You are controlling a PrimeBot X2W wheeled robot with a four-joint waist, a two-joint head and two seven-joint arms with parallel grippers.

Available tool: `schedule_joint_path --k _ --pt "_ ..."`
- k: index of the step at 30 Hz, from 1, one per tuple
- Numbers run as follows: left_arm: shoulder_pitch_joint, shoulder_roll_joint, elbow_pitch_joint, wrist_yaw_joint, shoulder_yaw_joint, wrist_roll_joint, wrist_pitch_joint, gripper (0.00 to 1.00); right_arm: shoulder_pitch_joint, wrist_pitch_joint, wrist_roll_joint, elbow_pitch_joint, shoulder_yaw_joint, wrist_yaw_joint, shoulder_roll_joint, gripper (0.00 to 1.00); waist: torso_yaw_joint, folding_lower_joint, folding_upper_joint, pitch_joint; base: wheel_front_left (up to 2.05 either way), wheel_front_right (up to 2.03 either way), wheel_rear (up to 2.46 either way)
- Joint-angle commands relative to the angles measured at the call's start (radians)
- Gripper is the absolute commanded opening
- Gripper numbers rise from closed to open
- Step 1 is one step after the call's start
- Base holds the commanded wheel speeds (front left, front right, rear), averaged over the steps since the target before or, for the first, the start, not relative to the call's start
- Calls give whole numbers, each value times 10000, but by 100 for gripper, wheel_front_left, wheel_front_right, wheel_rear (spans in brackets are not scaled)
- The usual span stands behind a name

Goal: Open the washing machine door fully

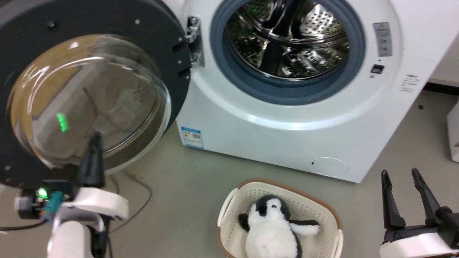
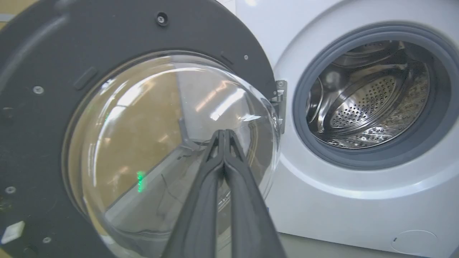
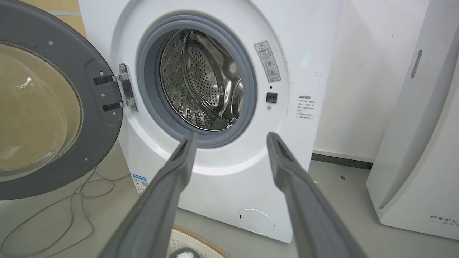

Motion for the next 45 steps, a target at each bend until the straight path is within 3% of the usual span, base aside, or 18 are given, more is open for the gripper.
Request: schedule_joint_path --k 1,9,10,12,36,37,45 --pt "276 -99 59 -91 -318 -38 18 0 152 -44 51 -77 -18 6 29 100 -255 1 0 -170 0 0 0" --pt "802 -346 15 -163 -1097 -223 18 0 344 -44 101 -110 -6 6 29 100 -802 1 0 -323 0 0 0" --pt "880 -380 13 -165 -1152 -242 18 22 363 -44 109 -104 11 6 29 100 -887 1 0 -342 0 0 0" --pt "1033 -426 30 -165 -1253 -216 18 100 395 -44 124 -94 56 6 29 100 -1069 1 0 -377 0 0 0" --pt "2285 -873 -331 212 -1207 -146 18 100 569 -44 192 116 552 6 30 100 -2222 1 0 -530 0 0 0" --pt "2163 -838 -297 190 -1216 -148 0 0 455 0 178 111 548 -2 4 0 -2226 1 0 -530 0 0 0" --pt "2191 -842 -381 225 -1229 -125 101 0 428 105 150 90 584 -2 5 0 -2256 1 0 -525 0 0 0"
